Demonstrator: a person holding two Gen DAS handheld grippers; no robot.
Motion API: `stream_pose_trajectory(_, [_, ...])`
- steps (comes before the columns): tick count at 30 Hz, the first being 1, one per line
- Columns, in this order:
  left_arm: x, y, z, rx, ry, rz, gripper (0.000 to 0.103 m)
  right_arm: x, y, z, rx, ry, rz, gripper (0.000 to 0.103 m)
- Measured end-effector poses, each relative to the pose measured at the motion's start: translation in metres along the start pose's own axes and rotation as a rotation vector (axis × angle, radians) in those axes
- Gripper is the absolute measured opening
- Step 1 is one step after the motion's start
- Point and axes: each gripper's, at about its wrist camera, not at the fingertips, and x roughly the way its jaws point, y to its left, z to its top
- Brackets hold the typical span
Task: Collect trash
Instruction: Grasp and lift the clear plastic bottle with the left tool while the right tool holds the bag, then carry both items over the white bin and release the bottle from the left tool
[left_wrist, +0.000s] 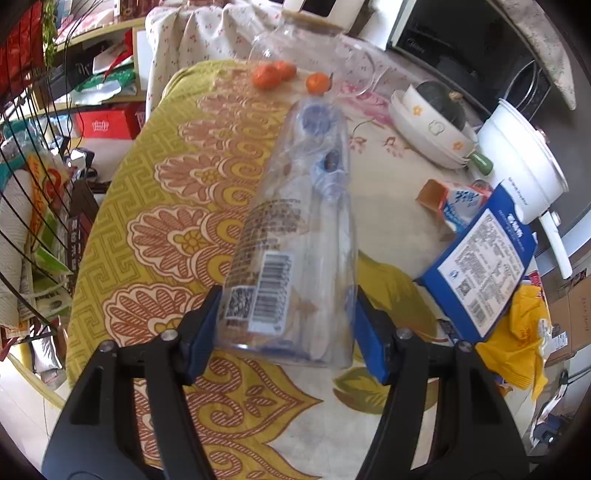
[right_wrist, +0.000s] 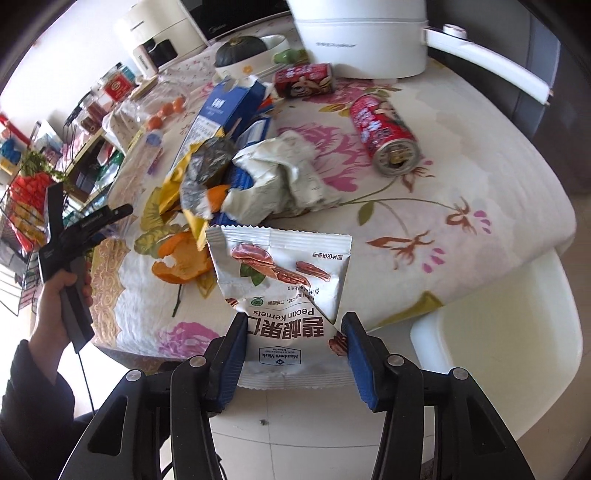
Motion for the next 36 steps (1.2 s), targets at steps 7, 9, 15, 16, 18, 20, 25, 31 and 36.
stream_pose_trajectory(7, [-0.049, -0.006, 0.002, -0.014, -0.147, -0.046, 0.064, -0.025, -0.015, 0.001, 0.032, -0.067, -0.015, 0.052])
stream_pose_trajectory(9, [-0.067, -0.008, 0.003, -0.02, -0.194, -0.056, 0.063, -0.031, -0.017, 0.0, 0.04, -0.083, -0.02, 0.052])
stream_pose_trajectory(15, [-0.109, -0.018, -0.004, 0.021, -0.316, -0.058, 0.062, -0.046, -0.02, -0.006, 0.038, -0.119, -0.027, 0.052])
stream_pose_trajectory(16, [-0.114, -0.02, -0.005, 0.032, -0.329, -0.058, 0.062, -0.049, -0.02, -0.007, 0.034, -0.126, -0.029, 0.052])
stream_pose_trajectory(18, [-0.123, -0.023, -0.007, 0.056, -0.357, -0.058, 0.062, -0.055, -0.019, -0.01, 0.026, -0.143, -0.034, 0.052])
stream_pose_trajectory(20, [-0.132, -0.026, -0.009, 0.08, -0.382, -0.063, 0.062, -0.06, -0.02, -0.012, 0.022, -0.156, -0.039, 0.052])
stream_pose_trajectory(25, [-0.154, -0.039, -0.016, 0.13, -0.424, -0.105, 0.062, -0.075, -0.025, -0.019, 0.027, -0.189, -0.039, 0.052])
stream_pose_trajectory(31, [-0.178, -0.062, -0.026, 0.172, -0.434, -0.221, 0.062, -0.098, -0.043, -0.027, 0.063, -0.239, -0.037, 0.052])
stream_pose_trajectory(36, [-0.196, -0.092, -0.04, 0.237, -0.439, -0.339, 0.062, -0.116, -0.065, -0.035, 0.105, -0.27, -0.049, 0.052])
